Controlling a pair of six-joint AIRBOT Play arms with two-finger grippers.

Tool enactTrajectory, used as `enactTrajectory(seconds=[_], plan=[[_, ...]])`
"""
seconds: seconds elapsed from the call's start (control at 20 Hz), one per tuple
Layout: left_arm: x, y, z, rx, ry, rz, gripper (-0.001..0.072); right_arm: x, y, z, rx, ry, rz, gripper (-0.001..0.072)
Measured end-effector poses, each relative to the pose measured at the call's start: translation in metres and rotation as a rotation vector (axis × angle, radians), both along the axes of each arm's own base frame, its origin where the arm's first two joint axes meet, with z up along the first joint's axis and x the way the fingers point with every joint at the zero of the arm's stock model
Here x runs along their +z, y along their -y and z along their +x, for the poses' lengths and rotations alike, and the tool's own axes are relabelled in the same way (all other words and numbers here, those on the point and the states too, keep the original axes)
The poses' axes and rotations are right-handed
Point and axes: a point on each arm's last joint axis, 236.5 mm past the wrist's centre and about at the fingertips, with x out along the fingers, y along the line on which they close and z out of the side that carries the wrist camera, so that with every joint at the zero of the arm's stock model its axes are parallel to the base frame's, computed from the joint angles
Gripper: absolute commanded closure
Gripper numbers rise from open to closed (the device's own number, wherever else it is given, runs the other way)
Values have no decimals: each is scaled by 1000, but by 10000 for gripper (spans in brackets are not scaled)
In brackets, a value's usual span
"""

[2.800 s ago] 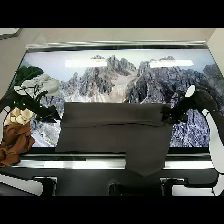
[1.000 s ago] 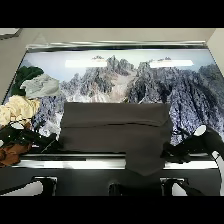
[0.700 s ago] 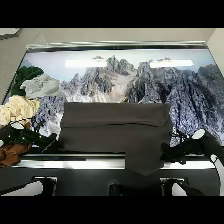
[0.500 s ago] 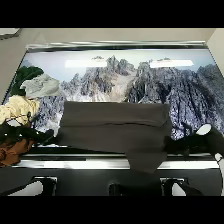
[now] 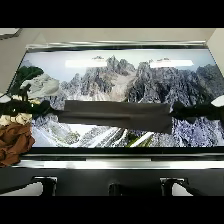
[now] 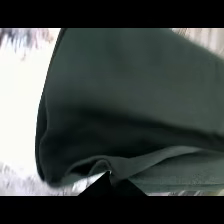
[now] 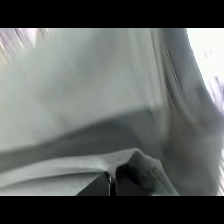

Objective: Fold the shirts.

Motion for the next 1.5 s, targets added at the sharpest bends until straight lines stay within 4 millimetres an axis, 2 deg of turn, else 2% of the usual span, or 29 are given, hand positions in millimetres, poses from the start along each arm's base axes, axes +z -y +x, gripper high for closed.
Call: enactTrajectory(seconds=[0.15, 0.25, 0.5, 0.55, 0.6, 0.65, 0.7, 0.75, 0.8, 0.85, 0.95, 1.0, 1.15, 1.25, 1.35, 1.5], plan=[[-6, 4, 39, 17, 4, -30, 678, -12, 4, 38, -78, 44, 62, 670], [-16, 7, 56, 30, -12, -66, 678, -25, 5, 52, -117, 46, 94, 669], [-54, 13, 68, 64, -101, -126, 676, -59, 6, 65, -137, 17, 131, 667], [-60, 14, 68, 70, -116, -133, 659, -63, 6, 65, -135, 15, 134, 667], [-64, 17, 68, 73, -134, -142, 485, -66, 5, 66, -133, 14, 136, 653], [-67, 18, 67, 81, -147, -148, 261, -68, 5, 66, -131, 10, 138, 531], [-68, 21, 67, 80, -158, -153, 157, -68, 5, 67, -131, 12, 140, 384], [-68, 22, 67, 79, -163, -161, 156, -67, 5, 67, -129, 17, 142, 204], [-65, 22, 67, 78, -166, -166, 156, -64, 3, 67, -119, 24, 142, 61], [-60, 21, 69, 75, -164, -174, 156, -57, 2, 67, -90, 40, 134, 23], [-44, 12, 74, 75, -138, -174, 156, -45, 6, 62, 0, 66, 73, 16], [-32, 6, 77, 77, -115, -173, 156, -41, 14, 57, 32, 62, 37, 15], [6, -11, 84, 90, -32, -159, 156, -44, 55, 39, 24, 18, -27, 14], [30, -19, 84, 85, 26, -142, 157, -55, 78, 23, -25, -42, -2, 12], [53, -18, 81, 69, 75, -128, 157, -68, 91, 8, -66, -106, 56, 11], [80, -13, 76, 43, 133, -108, 157, -87, 84, -4, -89, -185, 186, 12]])
